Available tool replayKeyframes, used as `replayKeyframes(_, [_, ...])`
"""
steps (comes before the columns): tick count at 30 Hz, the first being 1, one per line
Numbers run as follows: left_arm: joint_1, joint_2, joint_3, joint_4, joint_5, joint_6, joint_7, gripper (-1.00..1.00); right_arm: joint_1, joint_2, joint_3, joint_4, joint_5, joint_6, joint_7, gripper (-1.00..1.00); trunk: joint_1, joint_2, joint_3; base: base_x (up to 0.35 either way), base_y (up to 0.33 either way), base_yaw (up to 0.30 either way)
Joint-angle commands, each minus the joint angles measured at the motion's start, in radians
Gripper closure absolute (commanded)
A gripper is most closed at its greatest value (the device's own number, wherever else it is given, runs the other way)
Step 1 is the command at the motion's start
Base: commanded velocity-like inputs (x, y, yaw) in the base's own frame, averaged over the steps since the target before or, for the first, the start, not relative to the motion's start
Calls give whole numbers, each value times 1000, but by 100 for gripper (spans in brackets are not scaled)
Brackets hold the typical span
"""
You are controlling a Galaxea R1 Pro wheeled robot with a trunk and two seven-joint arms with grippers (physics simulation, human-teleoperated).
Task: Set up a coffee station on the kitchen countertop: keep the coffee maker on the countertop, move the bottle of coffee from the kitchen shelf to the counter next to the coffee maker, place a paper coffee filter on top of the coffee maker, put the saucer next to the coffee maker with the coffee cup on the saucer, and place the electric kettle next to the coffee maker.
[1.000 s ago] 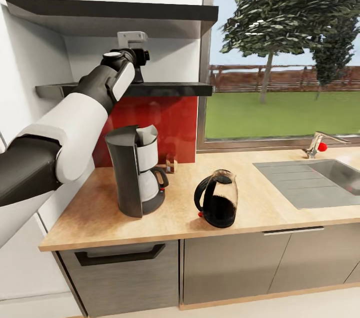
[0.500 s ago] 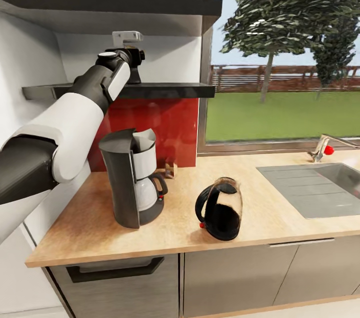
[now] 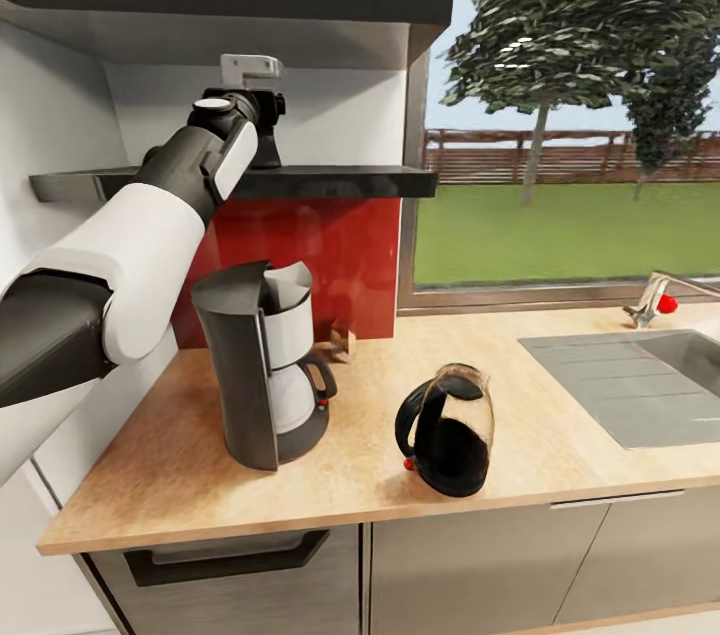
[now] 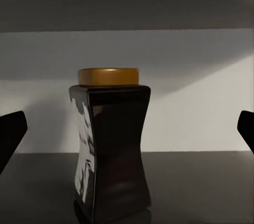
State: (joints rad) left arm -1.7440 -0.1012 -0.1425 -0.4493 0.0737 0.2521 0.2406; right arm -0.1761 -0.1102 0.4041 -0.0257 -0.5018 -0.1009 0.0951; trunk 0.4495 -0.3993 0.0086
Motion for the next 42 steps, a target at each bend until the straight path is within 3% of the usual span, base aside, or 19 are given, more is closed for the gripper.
replayKeyframes(1, [0, 1, -9, -1, 8, 5, 8, -100, 0, 0, 7, 1, -11, -3, 5, -100, 0, -1, 0, 58, 36, 0])
replayKeyframes(18, [3, 6, -2, 1, 11, -1, 8, -100, 0, -1, 7, 1, -11, -3, 5, -100, 0, -1, 0, 66, 4, 0])
replayKeyframes(30, [32, 43, -2, 0, 18, -6, 6, -100, 0, 0, 7, 1, -11, -3, 5, -100, 0, -1, 0, 41, 0, 0])
replayKeyframes(42, [32, 44, -4, 1, 21, -6, 3, -100, 0, 0, 7, 1, -11, -3, 5, -100, 0, -1, 0, 60, 0, 0])
